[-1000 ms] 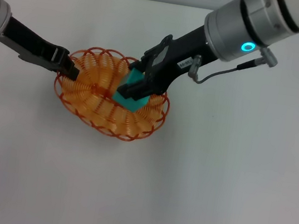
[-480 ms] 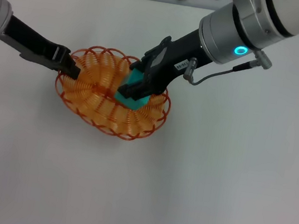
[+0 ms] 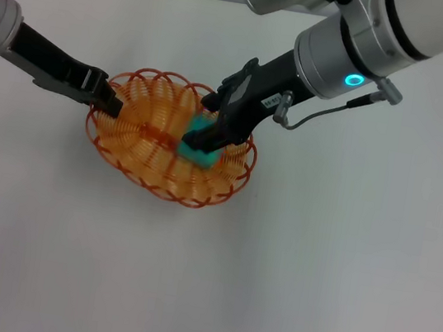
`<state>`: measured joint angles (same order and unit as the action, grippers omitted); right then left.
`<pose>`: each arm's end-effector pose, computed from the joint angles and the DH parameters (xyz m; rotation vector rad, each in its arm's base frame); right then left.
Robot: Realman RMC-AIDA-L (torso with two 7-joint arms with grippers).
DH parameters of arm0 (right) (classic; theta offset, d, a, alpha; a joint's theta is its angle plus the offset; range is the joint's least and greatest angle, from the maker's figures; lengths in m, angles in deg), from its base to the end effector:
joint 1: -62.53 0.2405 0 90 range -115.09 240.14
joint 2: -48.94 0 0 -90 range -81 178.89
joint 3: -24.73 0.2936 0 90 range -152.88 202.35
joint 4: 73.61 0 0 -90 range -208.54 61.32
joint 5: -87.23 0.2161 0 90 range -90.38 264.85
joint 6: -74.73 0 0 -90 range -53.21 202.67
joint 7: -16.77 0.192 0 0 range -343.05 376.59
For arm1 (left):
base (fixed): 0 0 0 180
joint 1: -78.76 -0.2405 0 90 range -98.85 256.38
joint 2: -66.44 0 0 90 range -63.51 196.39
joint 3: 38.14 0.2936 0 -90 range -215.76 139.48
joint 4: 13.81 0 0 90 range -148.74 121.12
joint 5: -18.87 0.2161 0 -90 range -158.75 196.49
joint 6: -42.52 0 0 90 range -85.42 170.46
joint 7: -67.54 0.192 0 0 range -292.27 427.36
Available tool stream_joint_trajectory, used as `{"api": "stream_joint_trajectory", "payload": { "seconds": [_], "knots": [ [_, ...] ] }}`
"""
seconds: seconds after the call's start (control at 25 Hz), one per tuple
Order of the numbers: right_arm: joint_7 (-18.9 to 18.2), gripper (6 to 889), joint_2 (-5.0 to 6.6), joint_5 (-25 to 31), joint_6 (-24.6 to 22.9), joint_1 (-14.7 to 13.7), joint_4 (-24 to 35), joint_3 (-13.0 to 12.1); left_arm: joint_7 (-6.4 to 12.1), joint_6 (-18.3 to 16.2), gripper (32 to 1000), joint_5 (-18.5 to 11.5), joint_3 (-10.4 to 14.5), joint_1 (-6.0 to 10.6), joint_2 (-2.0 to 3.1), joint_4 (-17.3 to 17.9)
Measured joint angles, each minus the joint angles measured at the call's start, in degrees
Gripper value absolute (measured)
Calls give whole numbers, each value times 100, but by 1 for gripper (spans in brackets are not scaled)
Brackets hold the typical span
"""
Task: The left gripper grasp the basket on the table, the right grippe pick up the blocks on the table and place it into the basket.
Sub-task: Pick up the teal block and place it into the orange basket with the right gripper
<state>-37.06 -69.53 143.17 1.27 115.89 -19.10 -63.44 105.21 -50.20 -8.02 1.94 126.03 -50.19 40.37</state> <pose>0.1059 0.4195 -0.1439 -3.0136 0.3434 -0.1869 -0.2537 0.4367 -0.0112 -2.4163 -1.5017 0.1031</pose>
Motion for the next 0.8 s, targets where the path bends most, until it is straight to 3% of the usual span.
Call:
{"api": "stream_joint_trajectory", "payload": {
  "seconds": [0.24,0.56,0.8],
  "knots": [
    [0,561,0,18,23,1,34,-17,9,0,91,0,0,-1,0,-4],
    [21,877,0,9,25,-1,42,-15,13,0,91,0,0,-23,0,-4],
    [61,877,0,7,17,-1,45,-15,13,0,92,7,0,-25,0,-4]
  ]
}}
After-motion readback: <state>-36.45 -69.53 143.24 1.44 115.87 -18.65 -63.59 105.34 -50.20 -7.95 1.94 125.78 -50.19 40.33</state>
